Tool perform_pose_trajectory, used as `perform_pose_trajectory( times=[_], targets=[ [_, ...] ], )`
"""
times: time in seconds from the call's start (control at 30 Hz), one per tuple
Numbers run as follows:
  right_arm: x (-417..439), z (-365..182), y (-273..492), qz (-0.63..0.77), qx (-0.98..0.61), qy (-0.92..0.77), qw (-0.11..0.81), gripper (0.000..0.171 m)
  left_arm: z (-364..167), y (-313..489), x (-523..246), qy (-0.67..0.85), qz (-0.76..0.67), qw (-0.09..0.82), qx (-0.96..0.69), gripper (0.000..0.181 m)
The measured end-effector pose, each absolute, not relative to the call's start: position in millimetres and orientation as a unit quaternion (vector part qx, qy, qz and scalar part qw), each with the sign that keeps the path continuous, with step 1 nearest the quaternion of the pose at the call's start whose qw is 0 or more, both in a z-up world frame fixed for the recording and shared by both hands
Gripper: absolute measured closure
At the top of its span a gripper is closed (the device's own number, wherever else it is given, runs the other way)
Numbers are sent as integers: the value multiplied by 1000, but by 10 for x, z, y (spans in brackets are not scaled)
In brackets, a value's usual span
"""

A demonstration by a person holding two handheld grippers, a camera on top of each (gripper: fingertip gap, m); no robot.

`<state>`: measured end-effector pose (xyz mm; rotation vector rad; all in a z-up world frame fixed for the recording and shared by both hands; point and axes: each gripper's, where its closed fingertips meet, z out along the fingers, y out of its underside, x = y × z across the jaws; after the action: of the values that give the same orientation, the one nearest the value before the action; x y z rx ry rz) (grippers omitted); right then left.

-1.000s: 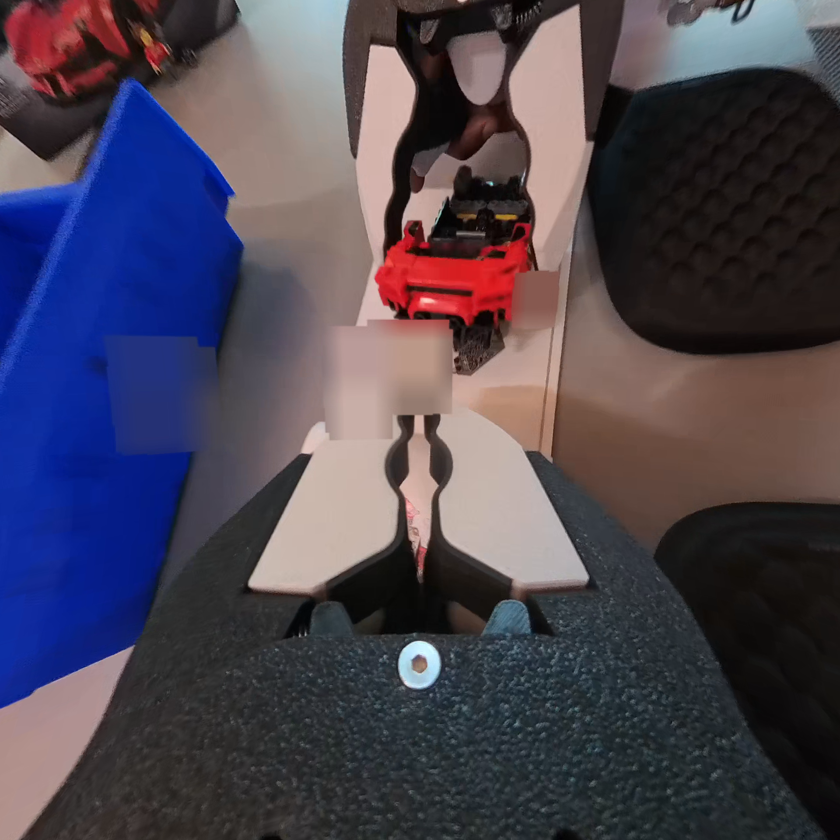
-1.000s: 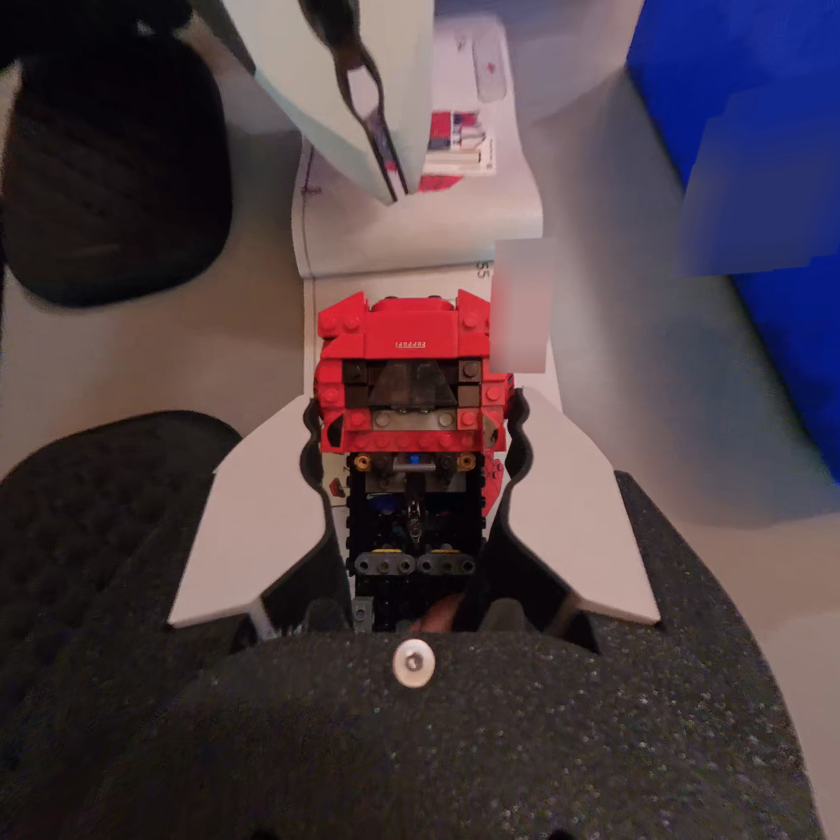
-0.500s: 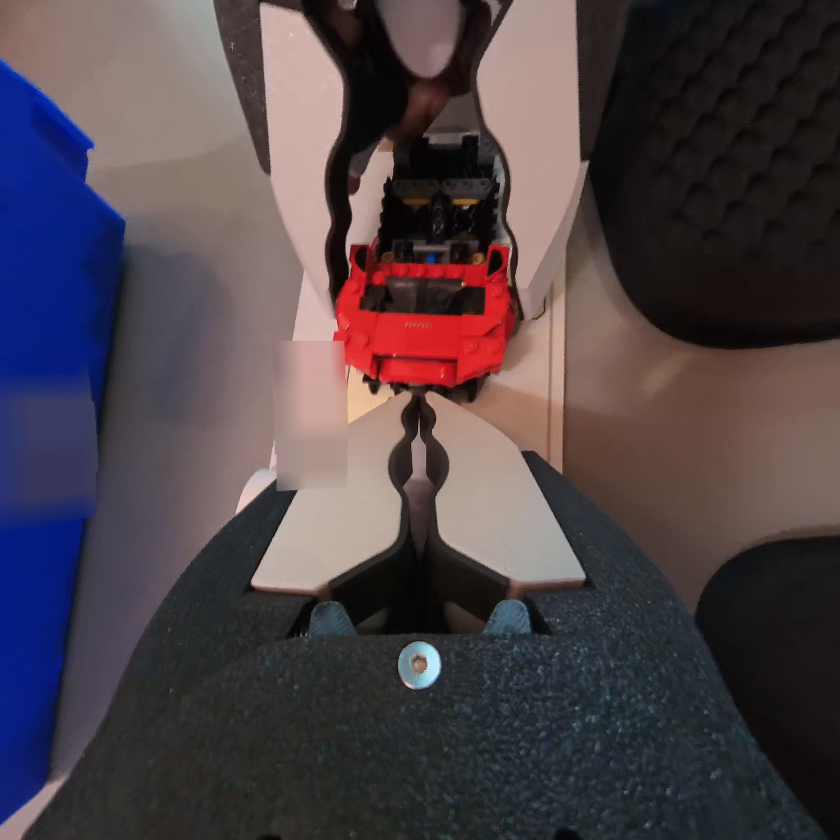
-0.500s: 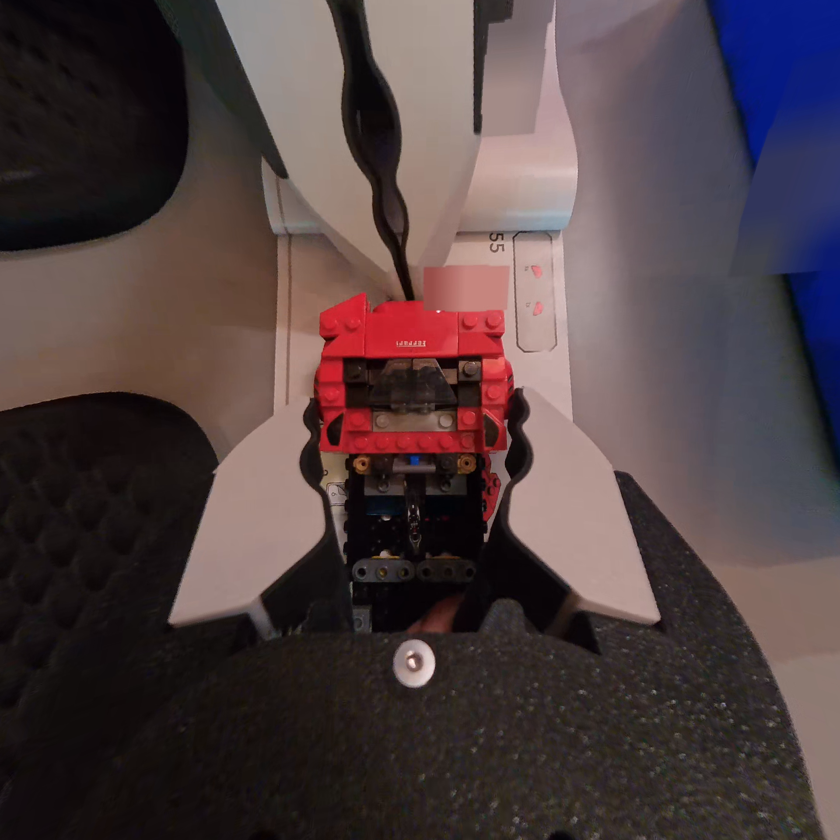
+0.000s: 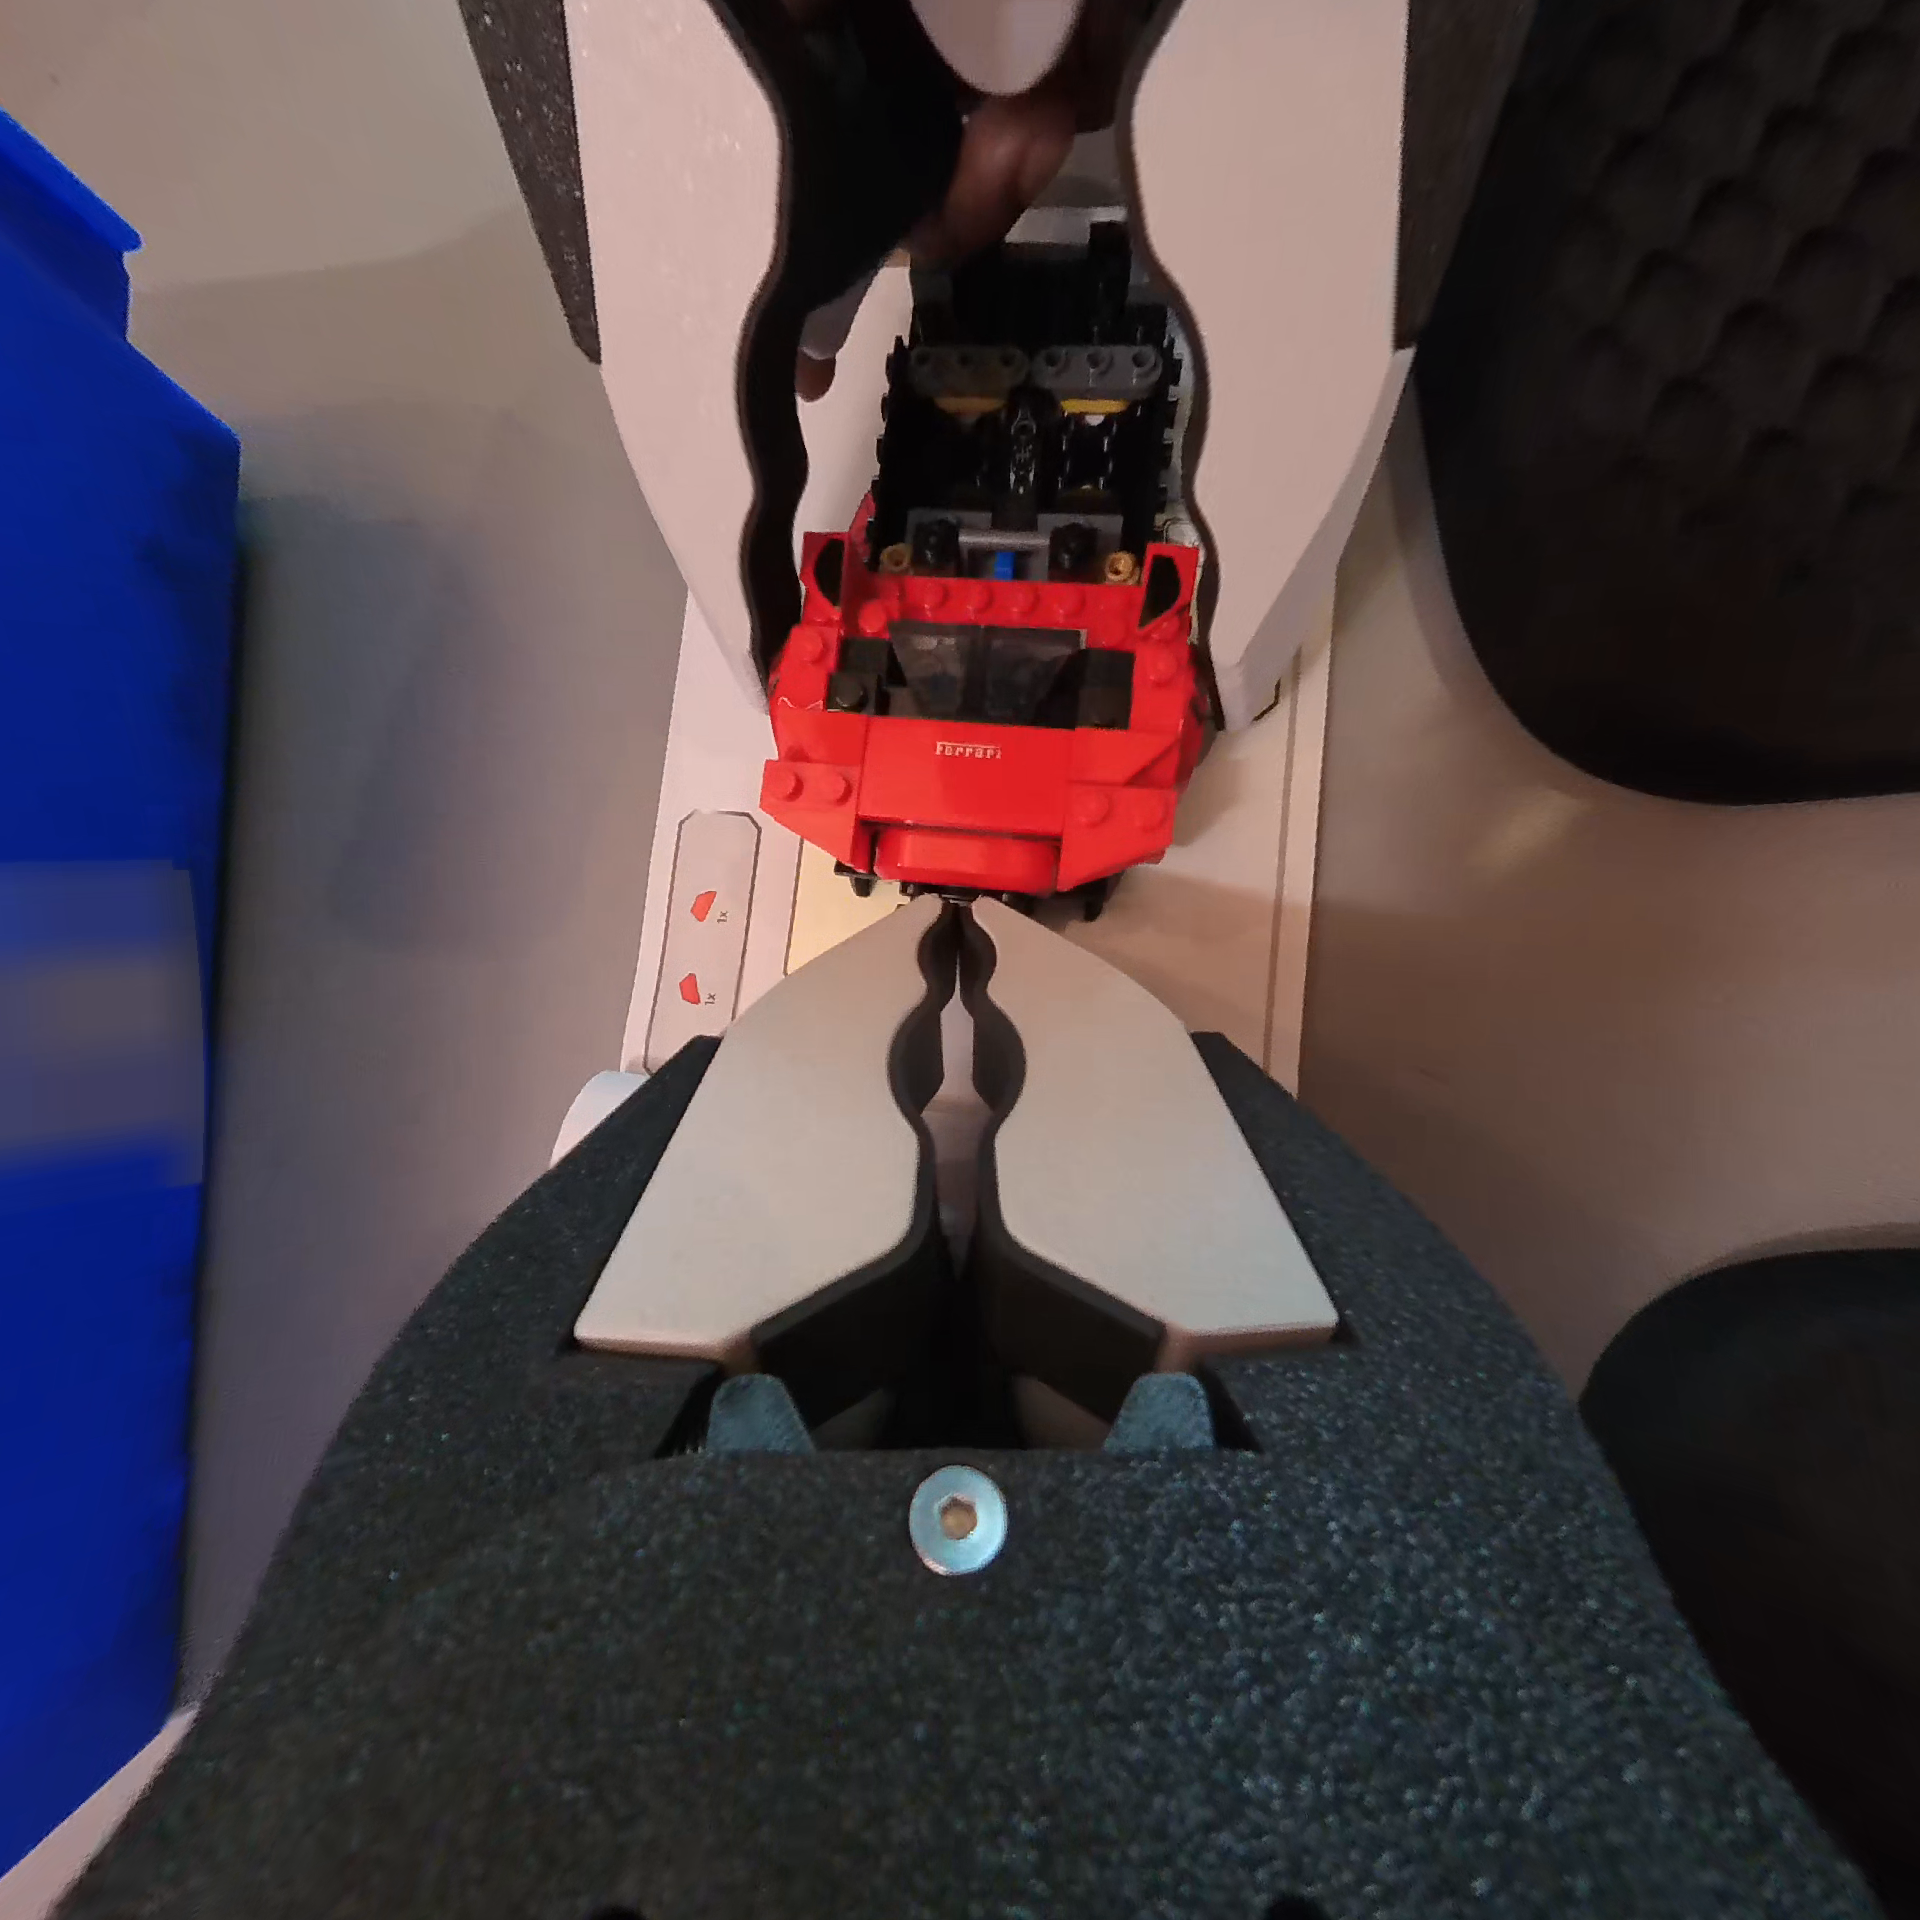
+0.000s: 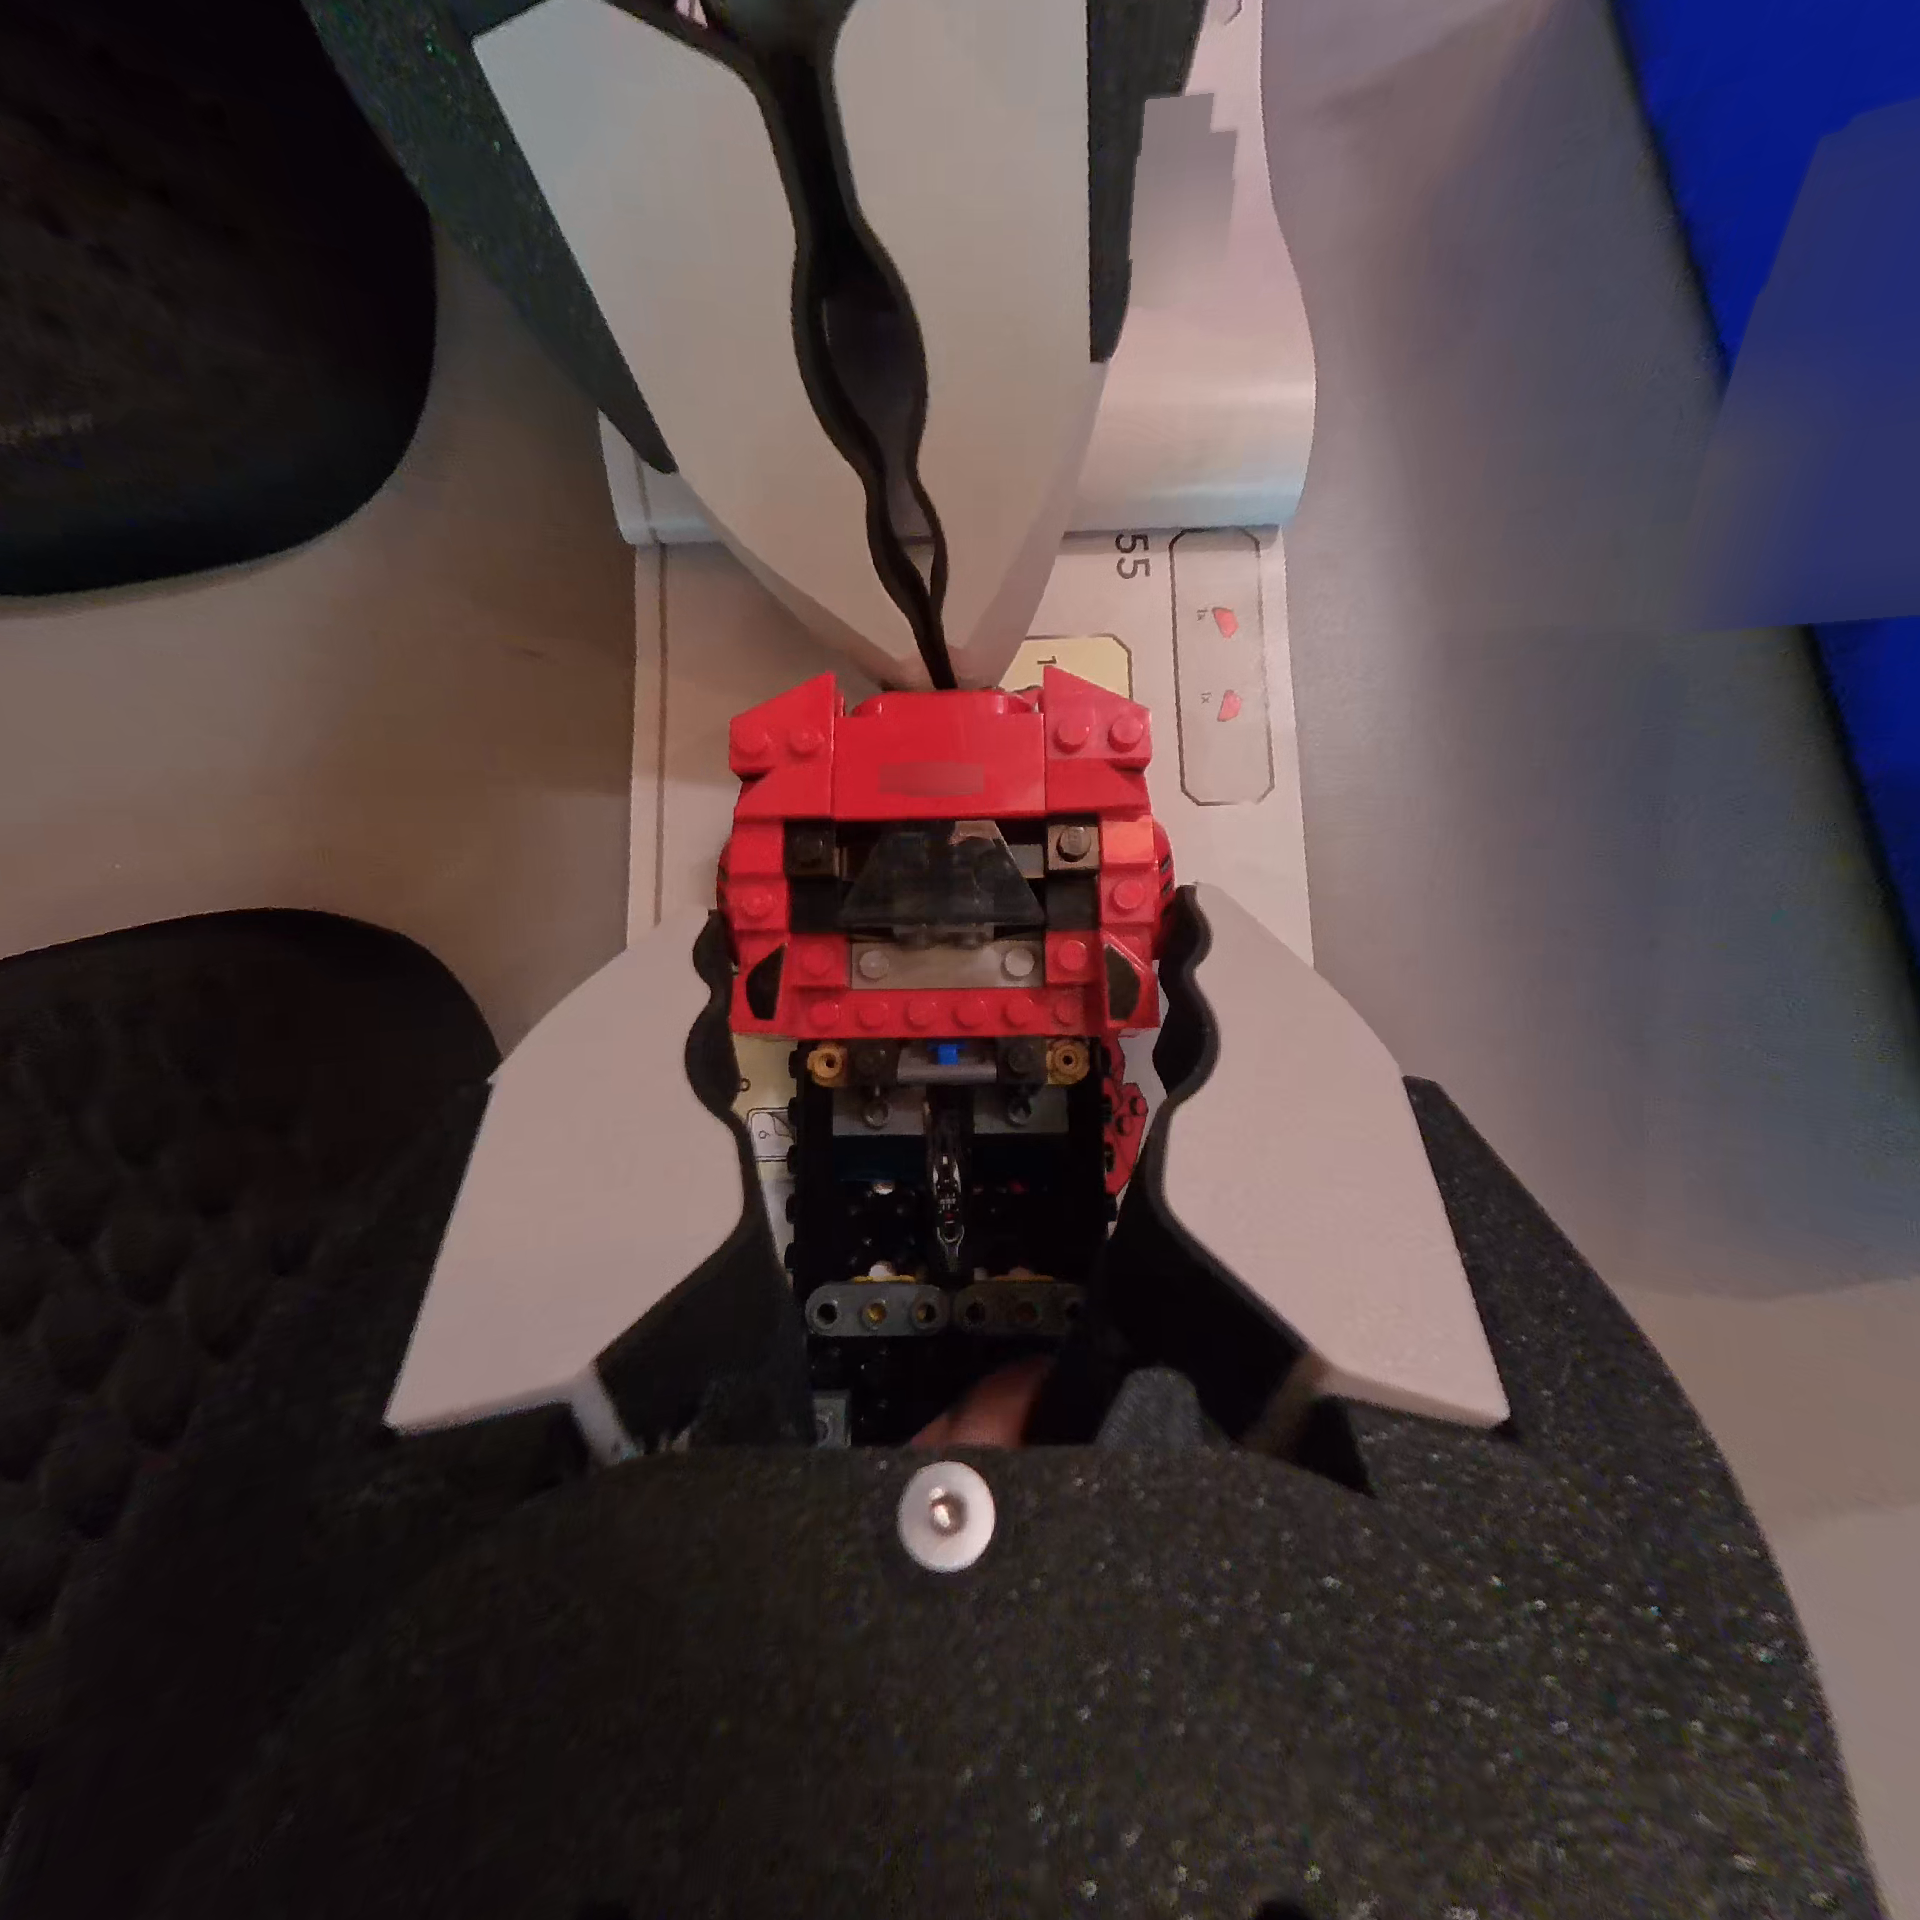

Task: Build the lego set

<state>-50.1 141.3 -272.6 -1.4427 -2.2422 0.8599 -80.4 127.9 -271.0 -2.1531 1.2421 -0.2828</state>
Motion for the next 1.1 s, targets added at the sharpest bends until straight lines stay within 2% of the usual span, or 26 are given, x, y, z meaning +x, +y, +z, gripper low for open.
perform_pose_trajectory(
  times=[0.23, 0.3, 0.4, 0.43, 0.47, 0.57, 0.6, 1.1],
  targets=[
    [-520, -2715, 1422, 317, -519, -774, 173, 91, -2724, 1278, -874, 444, -120, 302, -835, 181],
    [-500, -2695, 1466, 315, -524, -770, 184, 82, -2720, 1272, -926, 444, -110, 303, -836, 181],
    [-450, -2567, 1472, 353, -529, -750, 183, 81, -2671, 1278, -942, 440, -112, 319, -832, 180],
    [-443, -2509, 1472, 368, -528, -743, 186, 86, -2654, 1287, -936, 439, -113, 325, -830, 180],
    [-436, -2448, 1464, 384, -524, -737, 189, 97, -2639, 1297, -923, 439, -115, 331, -828, 180],
    [-447, -2348, 1460, 407, -513, -728, 202, 162, -2589, 1333, -863, 438, -121, 348, -820, 181],
    [-463, -2363, 1482, 398, -515, -729, 212, 170, -2580, 1338, -841, 439, -126, 350, -818, 181],
    [-573, -2462, 1413, 343, -508, -764, 202, 171, -2598, 1344, -805, 447, -118, 342, -818, 181]
  ],
)
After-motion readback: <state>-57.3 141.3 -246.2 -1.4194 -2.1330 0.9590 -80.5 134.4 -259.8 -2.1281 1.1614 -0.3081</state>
